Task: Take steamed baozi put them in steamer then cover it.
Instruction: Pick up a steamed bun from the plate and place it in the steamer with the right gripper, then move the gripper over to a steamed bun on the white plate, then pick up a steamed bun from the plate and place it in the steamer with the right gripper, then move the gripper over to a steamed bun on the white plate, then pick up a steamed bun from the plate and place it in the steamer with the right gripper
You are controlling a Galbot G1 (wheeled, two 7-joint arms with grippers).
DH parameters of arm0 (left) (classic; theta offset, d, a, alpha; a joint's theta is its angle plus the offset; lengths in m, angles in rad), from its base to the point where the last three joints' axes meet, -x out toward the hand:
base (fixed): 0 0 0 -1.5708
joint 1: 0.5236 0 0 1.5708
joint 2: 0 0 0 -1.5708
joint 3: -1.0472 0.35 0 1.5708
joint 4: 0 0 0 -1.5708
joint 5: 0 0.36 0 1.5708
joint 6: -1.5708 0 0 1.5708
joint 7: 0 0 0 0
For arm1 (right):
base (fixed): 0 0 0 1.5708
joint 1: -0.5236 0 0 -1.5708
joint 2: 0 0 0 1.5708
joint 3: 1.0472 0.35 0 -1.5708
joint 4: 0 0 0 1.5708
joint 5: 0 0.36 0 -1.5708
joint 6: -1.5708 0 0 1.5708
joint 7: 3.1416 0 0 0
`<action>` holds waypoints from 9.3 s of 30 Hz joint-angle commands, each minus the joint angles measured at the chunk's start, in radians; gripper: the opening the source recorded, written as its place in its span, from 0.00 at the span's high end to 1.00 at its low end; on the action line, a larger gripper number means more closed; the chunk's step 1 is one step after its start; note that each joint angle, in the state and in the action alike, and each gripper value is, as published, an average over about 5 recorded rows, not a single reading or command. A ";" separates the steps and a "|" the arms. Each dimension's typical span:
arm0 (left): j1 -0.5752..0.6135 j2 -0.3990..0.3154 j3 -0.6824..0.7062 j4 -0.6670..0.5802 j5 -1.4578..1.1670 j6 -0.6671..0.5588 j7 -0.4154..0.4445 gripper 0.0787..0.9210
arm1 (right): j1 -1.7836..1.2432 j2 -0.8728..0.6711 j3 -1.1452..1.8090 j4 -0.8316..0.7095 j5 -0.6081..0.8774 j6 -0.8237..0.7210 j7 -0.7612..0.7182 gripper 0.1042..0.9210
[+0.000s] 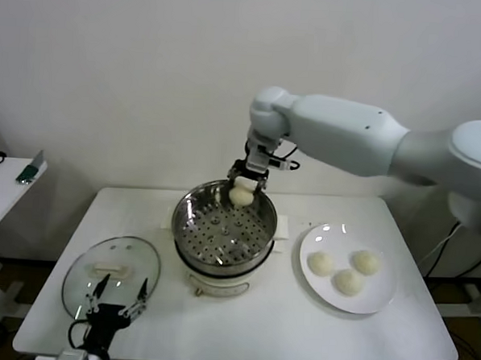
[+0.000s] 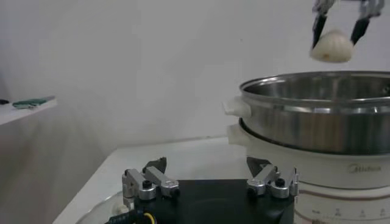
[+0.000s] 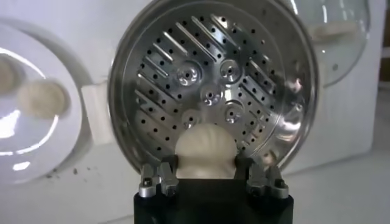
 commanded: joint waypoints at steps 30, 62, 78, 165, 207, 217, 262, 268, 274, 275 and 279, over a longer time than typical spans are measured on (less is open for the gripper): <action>-0.024 0.001 0.000 0.015 -0.016 0.007 -0.001 0.12 | -0.064 0.063 0.045 -0.165 0.017 0.115 0.041 0.12; -0.032 0.004 0.011 -0.023 -0.064 0.058 0.007 0.12 | -0.014 -0.671 -0.396 0.383 0.749 -0.969 0.191 0.12; -0.010 -0.011 -0.004 -0.025 -0.061 0.046 0.003 0.12 | -0.326 -0.533 -0.113 0.160 0.656 -1.002 0.248 0.12; 0.023 -0.012 0.000 -0.080 -0.057 0.023 -0.001 0.12 | 0.030 0.073 -0.193 0.091 1.022 -0.998 0.255 0.14; 0.017 -0.041 0.004 -0.066 -0.030 0.033 -0.002 0.12 | -0.200 -0.781 -0.210 0.406 0.524 -1.005 0.233 0.12; 0.022 -0.041 0.006 -0.059 -0.023 0.034 0.002 0.12 | -0.265 -0.721 -0.176 0.356 0.515 -1.010 0.231 0.12; -0.003 -0.032 0.020 -0.067 -0.012 0.043 0.004 0.12 | 0.506 -0.285 -0.248 0.499 0.500 -0.414 -0.028 0.35; 0.004 -0.028 0.010 -0.068 -0.020 0.038 0.002 0.12 | 0.403 -0.172 -0.181 0.607 0.348 -0.373 0.022 0.35; 0.001 -0.032 0.001 -0.068 -0.027 0.038 0.000 0.12 | 0.254 -0.071 -0.167 0.578 0.186 -0.374 0.090 0.35; 0.001 -0.033 0.001 -0.069 -0.027 0.039 0.000 0.12 | 0.234 -0.062 -0.168 0.568 0.178 -0.377 0.095 0.35; 0.005 -0.037 -0.003 -0.071 -0.027 0.038 0.000 0.12 | 0.160 -0.040 -0.180 0.536 0.161 -0.395 0.112 0.35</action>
